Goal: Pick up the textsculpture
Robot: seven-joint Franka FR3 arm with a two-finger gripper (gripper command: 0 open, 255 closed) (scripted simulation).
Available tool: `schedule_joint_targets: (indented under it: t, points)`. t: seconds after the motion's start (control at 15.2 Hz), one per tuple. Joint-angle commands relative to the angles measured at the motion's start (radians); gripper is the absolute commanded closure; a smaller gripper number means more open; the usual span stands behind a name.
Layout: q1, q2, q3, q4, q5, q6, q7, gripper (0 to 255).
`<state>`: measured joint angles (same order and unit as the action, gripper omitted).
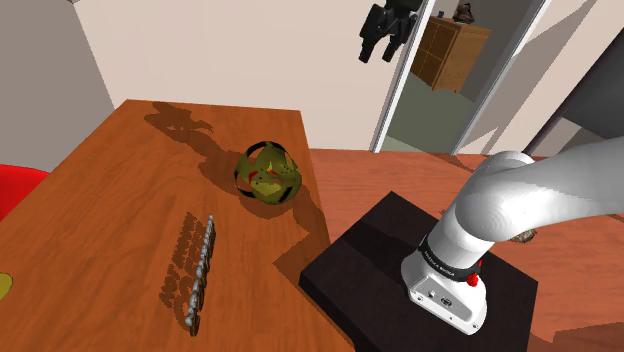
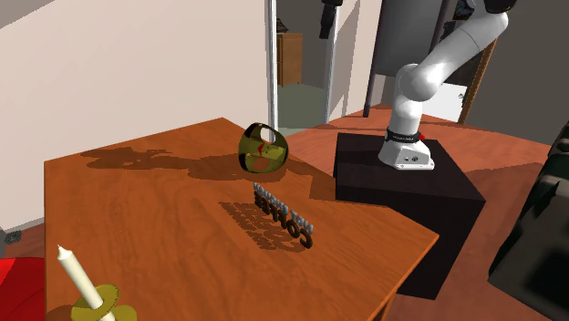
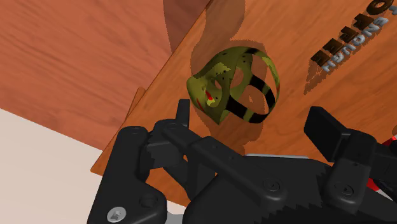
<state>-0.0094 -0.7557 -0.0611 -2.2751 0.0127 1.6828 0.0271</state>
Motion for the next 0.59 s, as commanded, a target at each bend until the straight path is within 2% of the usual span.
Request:
schedule_joint_targets:
  t: [0.0, 0.53]
  points:
    - [0.0, 0.0, 0.0, 0.0, 0.0, 0.0, 0.0, 0]
    - [0.02, -0.027, 0.157, -0.198, 0.083, 0.158, 0.22, 0]
